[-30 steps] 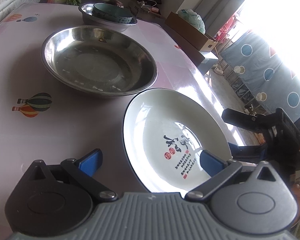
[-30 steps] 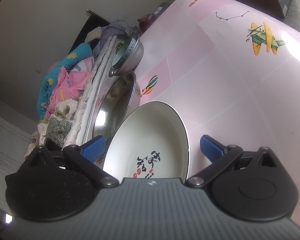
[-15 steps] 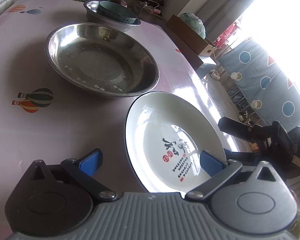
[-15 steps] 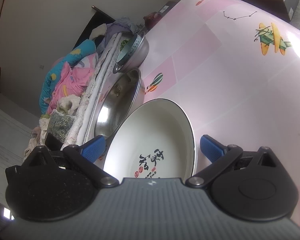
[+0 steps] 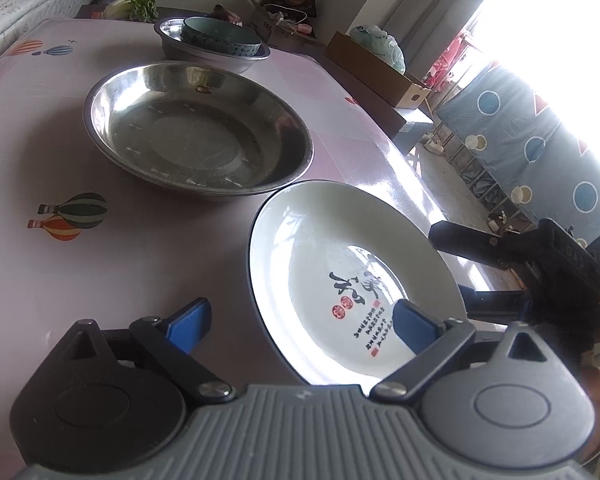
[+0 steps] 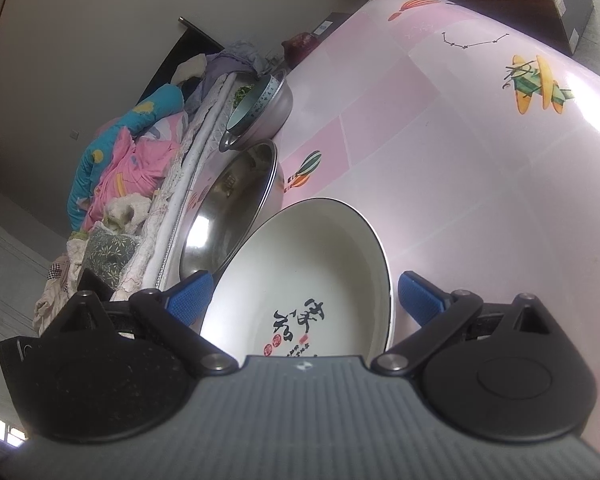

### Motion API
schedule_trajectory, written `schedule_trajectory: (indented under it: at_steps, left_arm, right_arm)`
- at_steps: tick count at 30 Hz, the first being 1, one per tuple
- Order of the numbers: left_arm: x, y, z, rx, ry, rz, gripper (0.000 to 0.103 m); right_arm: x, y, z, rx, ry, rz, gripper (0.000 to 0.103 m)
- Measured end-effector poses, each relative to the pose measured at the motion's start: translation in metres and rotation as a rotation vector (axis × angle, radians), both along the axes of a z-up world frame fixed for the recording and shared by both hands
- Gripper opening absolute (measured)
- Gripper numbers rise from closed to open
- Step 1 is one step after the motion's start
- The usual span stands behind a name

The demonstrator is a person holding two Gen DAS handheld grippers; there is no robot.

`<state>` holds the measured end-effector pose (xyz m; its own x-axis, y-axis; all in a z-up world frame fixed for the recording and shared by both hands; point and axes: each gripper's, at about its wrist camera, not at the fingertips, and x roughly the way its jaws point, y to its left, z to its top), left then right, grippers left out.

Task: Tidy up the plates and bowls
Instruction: 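Lift the white plate with the right gripper and carry it over the steel plates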

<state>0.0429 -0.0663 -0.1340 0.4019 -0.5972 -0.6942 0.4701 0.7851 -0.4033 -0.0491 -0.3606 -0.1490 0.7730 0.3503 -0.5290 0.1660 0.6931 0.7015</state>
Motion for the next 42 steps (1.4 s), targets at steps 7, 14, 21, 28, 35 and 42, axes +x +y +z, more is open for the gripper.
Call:
schedule_trajectory:
  at_steps: [7,14,21,28,35,42]
  left_arm:
    - [-0.009,-0.004,0.001,0.068,-0.066,-0.006,0.058]
    - [-0.006,-0.004,0.0,0.101,-0.068,0.019,0.028]
    - [-0.007,-0.008,0.004,0.142,-0.074,0.029,0.023]
    - [-0.006,-0.019,0.004,0.174,-0.094,-0.011,0.026]
    - [-0.011,-0.027,0.003,0.203,-0.133,-0.029,0.034]
    - [-0.014,-0.033,0.004,0.226,-0.166,-0.022,0.039]
  right_arm:
    - [-0.01,0.005,0.007,-0.172,0.015,-0.029,0.059]
    - [-0.017,0.013,0.008,-0.266,0.034,-0.04,0.031]
    - [-0.018,0.015,0.005,-0.287,0.073,-0.049,0.015]
    - [-0.017,0.012,0.005,-0.327,0.078,-0.056,0.014]
    - [-0.019,0.027,0.005,-0.428,0.054,-0.052,0.018]
    - [-0.019,0.037,0.007,-0.509,0.039,-0.049,0.022]
